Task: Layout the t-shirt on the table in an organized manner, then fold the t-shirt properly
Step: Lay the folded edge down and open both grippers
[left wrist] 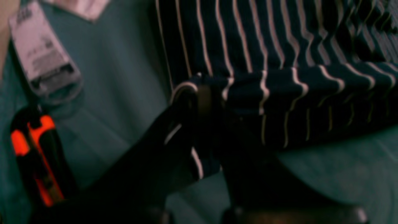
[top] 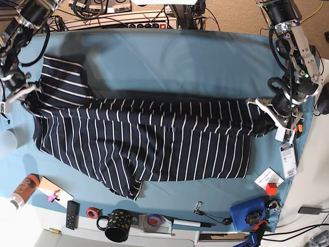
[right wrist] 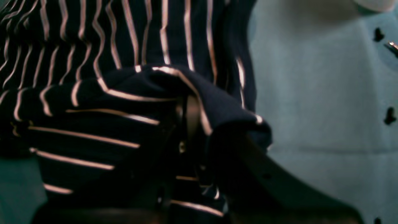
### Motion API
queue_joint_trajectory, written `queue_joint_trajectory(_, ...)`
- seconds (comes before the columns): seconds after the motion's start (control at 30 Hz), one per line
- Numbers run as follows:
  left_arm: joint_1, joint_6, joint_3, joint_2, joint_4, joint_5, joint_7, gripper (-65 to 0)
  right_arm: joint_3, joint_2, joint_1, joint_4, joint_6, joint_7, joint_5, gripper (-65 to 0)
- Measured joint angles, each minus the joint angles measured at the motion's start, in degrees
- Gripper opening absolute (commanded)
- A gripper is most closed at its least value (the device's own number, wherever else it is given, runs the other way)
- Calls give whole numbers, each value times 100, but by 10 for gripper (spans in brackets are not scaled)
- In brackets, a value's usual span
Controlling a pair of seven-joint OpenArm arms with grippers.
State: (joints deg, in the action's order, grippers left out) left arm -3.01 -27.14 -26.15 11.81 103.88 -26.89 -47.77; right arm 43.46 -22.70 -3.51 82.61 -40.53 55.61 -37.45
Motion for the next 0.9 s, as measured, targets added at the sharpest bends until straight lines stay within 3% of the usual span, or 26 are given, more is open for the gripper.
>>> queue_joint_trajectory(0.3,490,-11,11,-7,-1185,52,245,-650,-260,0,667,-1296,28,-210,232,-650)
queue_joint_trajectory(0.73,793,-4,168,-2,-1390,35,251,-650,-267,4,1368,-1373,17,-616,863,-650)
queue_joint_trajectory(0.9,848,13,678,-2,-1399,831,697,-650,-763,-15,1366,-1381,48,-1082,1419,-650)
